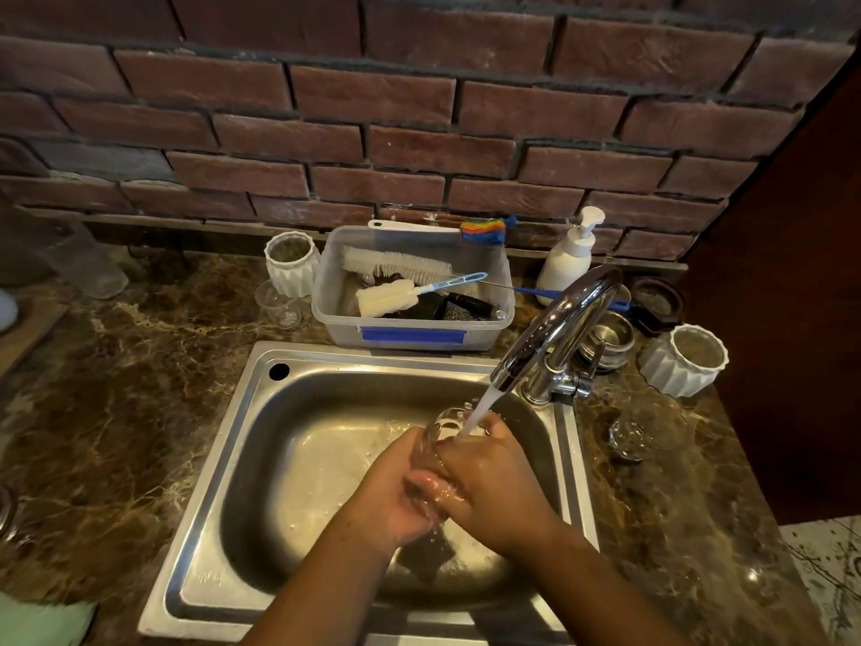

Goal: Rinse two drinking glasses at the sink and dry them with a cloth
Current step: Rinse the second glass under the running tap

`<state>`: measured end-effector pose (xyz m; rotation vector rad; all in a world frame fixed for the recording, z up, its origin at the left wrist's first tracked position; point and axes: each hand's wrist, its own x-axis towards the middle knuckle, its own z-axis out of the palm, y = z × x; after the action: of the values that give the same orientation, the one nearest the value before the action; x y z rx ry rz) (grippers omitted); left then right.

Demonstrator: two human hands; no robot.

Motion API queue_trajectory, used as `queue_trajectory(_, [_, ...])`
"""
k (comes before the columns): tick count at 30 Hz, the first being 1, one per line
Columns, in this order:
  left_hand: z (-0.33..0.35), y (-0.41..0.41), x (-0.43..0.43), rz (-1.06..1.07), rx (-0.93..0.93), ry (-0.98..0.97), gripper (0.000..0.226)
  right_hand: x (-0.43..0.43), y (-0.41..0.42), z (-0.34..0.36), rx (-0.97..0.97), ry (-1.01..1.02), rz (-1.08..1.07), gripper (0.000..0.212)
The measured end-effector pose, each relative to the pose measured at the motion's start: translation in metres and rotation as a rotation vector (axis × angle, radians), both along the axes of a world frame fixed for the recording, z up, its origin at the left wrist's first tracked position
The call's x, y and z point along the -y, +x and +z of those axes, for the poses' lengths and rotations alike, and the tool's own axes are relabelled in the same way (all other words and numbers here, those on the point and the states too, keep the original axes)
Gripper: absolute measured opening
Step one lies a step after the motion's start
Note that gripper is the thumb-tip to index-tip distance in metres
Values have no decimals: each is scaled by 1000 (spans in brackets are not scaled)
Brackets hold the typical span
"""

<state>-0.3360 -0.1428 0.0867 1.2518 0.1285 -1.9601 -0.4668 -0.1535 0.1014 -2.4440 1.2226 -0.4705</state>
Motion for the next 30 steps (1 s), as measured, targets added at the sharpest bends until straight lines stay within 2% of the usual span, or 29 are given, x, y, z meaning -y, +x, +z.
queue_trajectory(2, [-4,-7,1,41,177,-80,32,0,2,0,164,191,-142,43])
queue_trajectory(4, [-7,-12,1,59,502,-252,33,-2,11,-1,488,467,-312,35])
queue_trajectory(6, [-8,-11,0,13,863,-517,28,-1,19,0,827,784,-523,27])
queue_trajectory(9, [-7,-3,-2,-252,1386,-854,22,0,18,-4,1238,1249,-758,24])
queue_trajectory(11, [-6,0,-2,-373,1547,-980,23,0,15,-5,1300,1311,-764,25])
queue_trajectory(13, [-3,1,-1,-368,1460,-960,17,-1,14,-6,1255,1246,-713,28])
queue_trajectory(15, [-3,-1,0,-304,1230,-806,18,1,14,-1,1076,1073,-623,26])
queue_trajectory(18, [-2,3,2,-244,654,-490,26,8,10,11,699,756,-458,29])
queue_trajectory(20, [-5,13,-1,-282,253,-387,41,13,4,23,526,643,-284,31])
queue_trajectory(23, [-9,19,-6,-360,-180,-339,73,18,-2,38,540,681,-75,26])
queue_trajectory(24, [-10,16,-7,-336,-266,-328,78,19,-2,40,583,690,-78,27])
queue_trajectory(26, [-9,7,-8,-248,-374,-292,77,24,5,37,678,656,-251,32])
queue_trajectory(28, [-7,-3,-8,-139,-402,-239,74,28,14,24,798,626,-546,36])
queue_trajectory(30, [-5,-7,-8,-71,-349,-183,73,26,16,11,863,626,-756,28])
